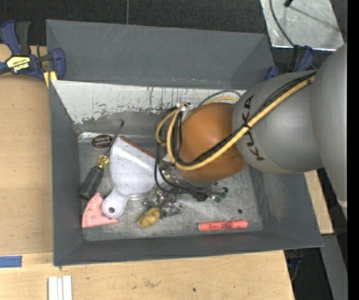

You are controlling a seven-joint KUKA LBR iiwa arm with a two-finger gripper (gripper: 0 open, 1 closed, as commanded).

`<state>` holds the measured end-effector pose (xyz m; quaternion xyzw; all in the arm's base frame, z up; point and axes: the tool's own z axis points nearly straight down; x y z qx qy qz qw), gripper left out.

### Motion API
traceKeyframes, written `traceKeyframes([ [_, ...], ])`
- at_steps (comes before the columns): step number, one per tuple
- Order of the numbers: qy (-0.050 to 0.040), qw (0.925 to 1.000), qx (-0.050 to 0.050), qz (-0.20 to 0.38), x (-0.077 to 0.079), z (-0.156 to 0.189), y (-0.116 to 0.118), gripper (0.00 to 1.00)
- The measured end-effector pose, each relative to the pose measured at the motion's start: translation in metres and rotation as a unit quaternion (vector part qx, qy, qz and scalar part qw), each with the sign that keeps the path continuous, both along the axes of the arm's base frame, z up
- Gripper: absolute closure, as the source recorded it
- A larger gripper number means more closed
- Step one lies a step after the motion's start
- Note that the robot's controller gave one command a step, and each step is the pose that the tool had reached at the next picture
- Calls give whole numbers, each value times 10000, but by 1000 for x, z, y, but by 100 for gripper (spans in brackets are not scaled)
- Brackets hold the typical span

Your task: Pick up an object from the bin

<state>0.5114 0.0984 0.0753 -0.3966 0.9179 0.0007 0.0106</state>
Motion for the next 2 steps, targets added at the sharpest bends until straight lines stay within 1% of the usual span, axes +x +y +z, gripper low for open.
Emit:
traceKeyframes([
  [1,0,10000,0,1,0,0,0,100],
  [2,57,9998,-37,-164,5,150,-11,100],
])
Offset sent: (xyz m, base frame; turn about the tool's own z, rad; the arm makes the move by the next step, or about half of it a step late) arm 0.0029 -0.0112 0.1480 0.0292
